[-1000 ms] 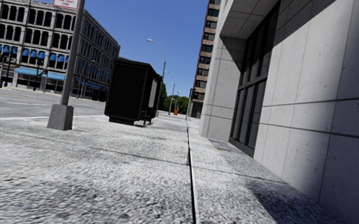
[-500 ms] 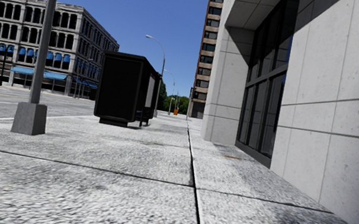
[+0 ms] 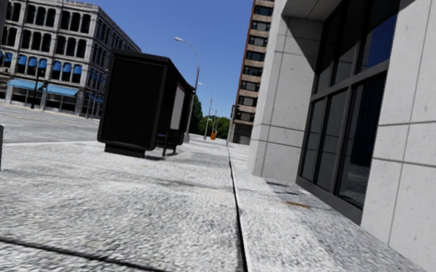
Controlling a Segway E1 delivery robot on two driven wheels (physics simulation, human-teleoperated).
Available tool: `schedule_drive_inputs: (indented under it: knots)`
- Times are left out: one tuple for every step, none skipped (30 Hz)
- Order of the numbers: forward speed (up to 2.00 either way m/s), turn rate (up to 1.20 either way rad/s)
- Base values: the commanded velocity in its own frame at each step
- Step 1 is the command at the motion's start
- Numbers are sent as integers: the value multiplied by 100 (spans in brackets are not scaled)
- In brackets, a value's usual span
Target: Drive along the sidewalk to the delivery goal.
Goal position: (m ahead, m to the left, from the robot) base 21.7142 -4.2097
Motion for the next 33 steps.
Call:
schedule_drive_inputs:
  knots:
    - [200, 0]
    - [200, 0]
    - [200, 0]
    - [200, 0]
    - [200, 0]
    - [200, 0]
    - [200, 0]
    - [200, 0]
    - [200, 0]
    - [200, 0]
    - [200, 0]
    - [200, 0]
    - [200, 0]
    - [200, 0]
    - [200, 0]
    - [200, 0]
    - [200, 0]
    - [200, 0]
    - [200, 0]
    - [200, 0]
    - [200, 0]
    - [200, 0]
    - [200, 0]
    - [200, 0]
    - [200, 0]
    - [200, 0]
    - [200, 0]
    - [200, 0]
    - [200, 0]
    - [200, 0]
    - [200, 0]
    - [200, 0]
    - [200, 0]
